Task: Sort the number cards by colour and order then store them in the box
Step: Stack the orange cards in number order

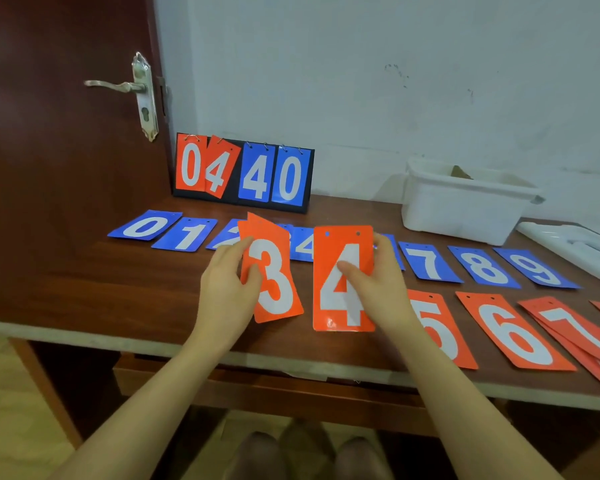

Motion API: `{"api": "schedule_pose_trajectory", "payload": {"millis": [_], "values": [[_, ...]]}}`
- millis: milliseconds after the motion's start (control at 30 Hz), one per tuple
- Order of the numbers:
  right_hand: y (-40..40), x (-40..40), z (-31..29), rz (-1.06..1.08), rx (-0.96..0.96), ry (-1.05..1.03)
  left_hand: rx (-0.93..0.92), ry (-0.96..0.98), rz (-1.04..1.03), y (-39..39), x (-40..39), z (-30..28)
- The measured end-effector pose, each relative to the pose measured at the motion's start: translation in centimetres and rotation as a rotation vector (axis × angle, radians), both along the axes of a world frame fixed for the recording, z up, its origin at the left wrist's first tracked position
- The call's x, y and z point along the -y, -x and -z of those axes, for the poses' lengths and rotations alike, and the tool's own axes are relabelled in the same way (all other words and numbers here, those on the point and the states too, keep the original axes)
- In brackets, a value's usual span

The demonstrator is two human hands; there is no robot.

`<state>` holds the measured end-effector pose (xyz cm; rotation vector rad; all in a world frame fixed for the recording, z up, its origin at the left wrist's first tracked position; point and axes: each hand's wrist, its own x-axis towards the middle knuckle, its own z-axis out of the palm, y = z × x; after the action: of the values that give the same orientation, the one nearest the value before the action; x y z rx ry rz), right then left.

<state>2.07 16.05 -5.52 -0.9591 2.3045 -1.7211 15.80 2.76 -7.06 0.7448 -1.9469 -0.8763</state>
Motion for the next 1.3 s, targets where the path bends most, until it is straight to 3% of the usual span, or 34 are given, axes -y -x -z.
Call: {"api": "schedule_pose_trajectory", "payload": {"millis": [133,300,367,433,500,600,700,800,967,1067,1200,1300], "values": [[-0.2,0.2,-0.6,-0.046,0.021,0.192,-0.114,-0.078,0.248,1.1,-1.9,0.1],[0.1,-1.1,0.0,0.059,-0.038,0.115,-0.162,-0.084,0.367,3.5,-5.0,0.2],[1.6,-3.2,0.4,0.265,-0.169,-0.059,-0.157,-0.1,0.357,4.3,-5.2,0.3],[2.9,-5.9,0.8,0.459,-0.312,-0.413,-0.139,-0.116,0.352,5.1,-5.1,0.5],[3.6,-8.0,1.2,0.532,-0.298,-0.711,-0.075,-0.121,0.334,5.9,-5.3,0.5],[3.6,-9.0,1.8,0.524,-0.193,-0.893,0.033,-0.101,0.301,7.0,-5.8,0.4],[4.2,-8.4,1.6,0.474,-0.092,-0.93,0.071,-0.045,0.303,7.7,-6.2,0.2],[4.7,-7.8,1.1,0.423,-0.055,-0.776,0.099,0.021,0.274,7.5,-6.1,0.3],[4.3,-7.6,1.6,0.32,-0.093,0.005,0.094,0.117,0.227,6.9,-5.3,0.5],[4.1,-6.5,0.7,0.296,0.017,0.357,0.063,0.106,0.293,7.2,-6.0,0.1],[3.8,-4.6,0.3,0.194,0.126,0.479,-0.075,-0.028,0.404,8.6,-7.9,-0.8],[4.4,-5.6,0.3,0.287,-0.029,0.289,-0.083,-0.038,0.403,9.6,-8.7,-1.0]]}}
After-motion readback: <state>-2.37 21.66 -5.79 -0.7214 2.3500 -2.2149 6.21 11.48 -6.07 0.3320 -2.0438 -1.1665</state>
